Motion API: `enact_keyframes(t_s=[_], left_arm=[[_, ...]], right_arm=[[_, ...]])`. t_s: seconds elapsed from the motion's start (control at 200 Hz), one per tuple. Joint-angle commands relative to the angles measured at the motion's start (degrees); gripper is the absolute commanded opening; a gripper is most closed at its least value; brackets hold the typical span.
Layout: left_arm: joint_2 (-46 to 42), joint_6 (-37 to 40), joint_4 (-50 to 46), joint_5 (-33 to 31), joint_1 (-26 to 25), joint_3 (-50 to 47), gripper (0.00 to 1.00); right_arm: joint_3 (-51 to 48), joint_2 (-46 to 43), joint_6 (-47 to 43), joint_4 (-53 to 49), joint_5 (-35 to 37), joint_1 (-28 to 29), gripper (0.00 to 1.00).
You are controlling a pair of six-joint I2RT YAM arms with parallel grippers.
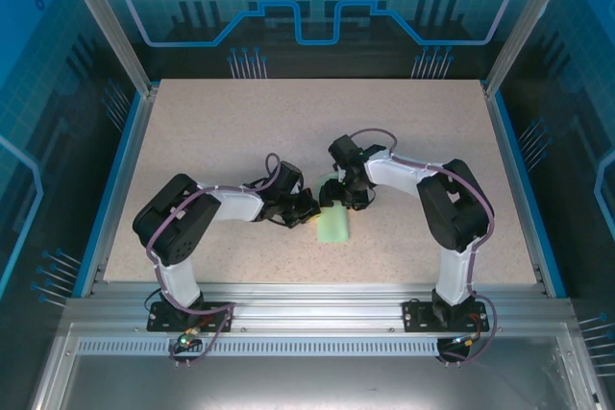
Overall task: Fold a paper plane with a square sheet of paper (pick it up from the middle)
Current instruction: First fold in half a square sheet of paper at the center of the table.
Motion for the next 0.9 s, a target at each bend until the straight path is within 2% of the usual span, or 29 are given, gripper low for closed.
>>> enact_keyframes(t_s=[0.0,0.41,0.54,0.67,0.8,0.895], left_arm=[[1.83,1.58,-4.33,-1.79,0.06,0.39,0.00],[1.17,2.46,-5.29,-1.59,0.13,1.64,0.00],[-1.98,2.86,-4.11,-0.76,0.09,1.41,0.00],[-9.56,2.11,-0.49,-2.46,0.78,-1.87,0.20],[-15.15,1.25,-1.20,-4.94,2.55,-4.10,0.26],[-16.55,1.32,-4.17,-6.92,2.92,-3.97,0.26]], right_arm=[[-1.82,-1.95,-0.41,-2.09,0.60,-1.16,0.70],[-4.16,-1.00,-0.59,-0.40,-0.42,-1.84,0.65],[-3.99,-0.64,-0.49,-0.44,-0.24,-1.92,0.64],[-4.17,-0.15,-0.33,-0.24,0.01,-1.97,0.63],[-4.16,0.23,-0.31,0.03,-0.06,-2.02,0.63],[-4.27,0.23,-0.26,0.12,0.00,-2.11,0.63]])
